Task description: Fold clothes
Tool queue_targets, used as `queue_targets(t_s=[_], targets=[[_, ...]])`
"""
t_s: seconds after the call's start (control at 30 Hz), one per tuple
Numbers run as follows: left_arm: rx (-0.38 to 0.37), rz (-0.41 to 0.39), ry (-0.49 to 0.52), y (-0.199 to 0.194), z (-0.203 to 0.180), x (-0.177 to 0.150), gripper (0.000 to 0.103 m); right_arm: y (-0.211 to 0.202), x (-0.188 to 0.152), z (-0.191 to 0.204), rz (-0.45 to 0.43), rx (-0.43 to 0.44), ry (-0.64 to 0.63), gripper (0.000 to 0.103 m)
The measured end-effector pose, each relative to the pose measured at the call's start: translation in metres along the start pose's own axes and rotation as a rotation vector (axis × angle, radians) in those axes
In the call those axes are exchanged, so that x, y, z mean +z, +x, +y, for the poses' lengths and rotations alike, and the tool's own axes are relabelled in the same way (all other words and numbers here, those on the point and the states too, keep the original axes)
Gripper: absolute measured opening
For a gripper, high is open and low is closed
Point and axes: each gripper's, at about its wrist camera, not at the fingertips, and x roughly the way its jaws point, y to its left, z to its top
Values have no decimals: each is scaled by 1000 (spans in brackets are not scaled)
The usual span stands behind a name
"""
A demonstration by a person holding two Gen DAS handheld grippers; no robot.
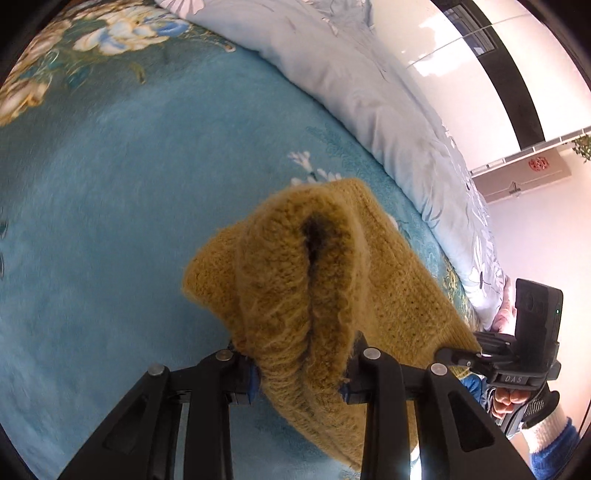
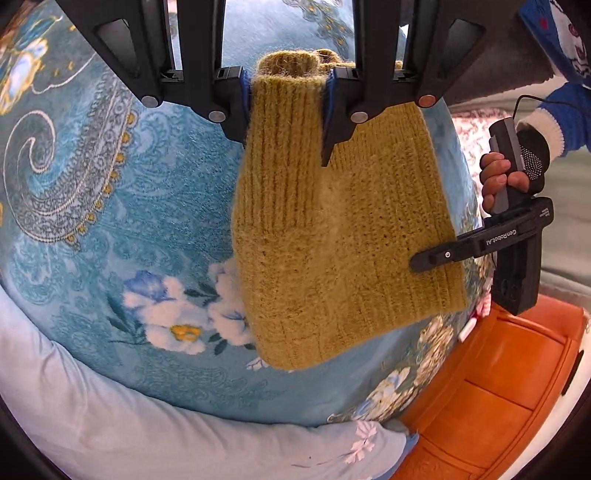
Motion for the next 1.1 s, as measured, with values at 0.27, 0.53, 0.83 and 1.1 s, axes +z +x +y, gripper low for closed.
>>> queue_targets(t_s=[0.27, 0.53, 0.83, 1.1], targets=[[20, -6, -55, 39, -4, -14, 35, 22, -9, -35, 91, 18, -31, 32], [24, 74, -36, 37, -1, -2, 47, 16, -21, -35, -1, -19, 8, 46], [116, 142, 211, 5, -19, 16, 54, -31, -80, -46, -334, -54, 346, 76], [176, 167, 452, -18, -24, 57, 71, -7, -156, -26, -545, 3, 762, 80]])
